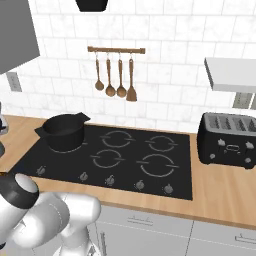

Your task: Pick the kettle from the counter and place it on a stove burner. Then turn the burner on.

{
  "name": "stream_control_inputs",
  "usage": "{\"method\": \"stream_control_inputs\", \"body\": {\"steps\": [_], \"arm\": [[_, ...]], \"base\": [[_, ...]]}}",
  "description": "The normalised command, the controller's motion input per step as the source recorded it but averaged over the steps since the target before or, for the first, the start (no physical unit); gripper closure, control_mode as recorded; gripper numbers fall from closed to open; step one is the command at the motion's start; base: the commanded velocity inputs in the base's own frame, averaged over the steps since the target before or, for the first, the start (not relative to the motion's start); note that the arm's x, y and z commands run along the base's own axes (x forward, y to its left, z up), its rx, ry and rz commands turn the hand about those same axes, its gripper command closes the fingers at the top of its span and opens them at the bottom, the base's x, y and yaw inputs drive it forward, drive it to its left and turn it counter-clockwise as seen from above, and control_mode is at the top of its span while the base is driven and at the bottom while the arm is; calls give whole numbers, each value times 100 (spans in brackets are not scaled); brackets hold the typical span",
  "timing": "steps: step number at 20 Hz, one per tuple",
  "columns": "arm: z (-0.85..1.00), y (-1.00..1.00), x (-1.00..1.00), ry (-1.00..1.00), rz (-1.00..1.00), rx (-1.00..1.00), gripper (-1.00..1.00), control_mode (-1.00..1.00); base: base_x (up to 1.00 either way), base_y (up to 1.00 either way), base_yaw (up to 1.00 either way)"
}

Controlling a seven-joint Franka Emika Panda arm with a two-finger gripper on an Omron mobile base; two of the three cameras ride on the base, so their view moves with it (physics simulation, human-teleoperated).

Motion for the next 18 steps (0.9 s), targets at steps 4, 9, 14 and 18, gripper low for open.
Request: {"method": "stream_control_inputs", "body": {"steps": [4, 9, 14, 18], "arm": [[-8, 26, 38, 0, -15, -5, -100, -100], [-15, 37, 38, 1, -13, -4, -100, -100], [-16, 38, 32, 0, -10, 0, -100, -100], [-23, 29, 33, 0, -7, -1, -100, -100]], "base": [[0, 0, 0], [0, 0, 0], [0, 0, 0], [0, 0, 0]]}}
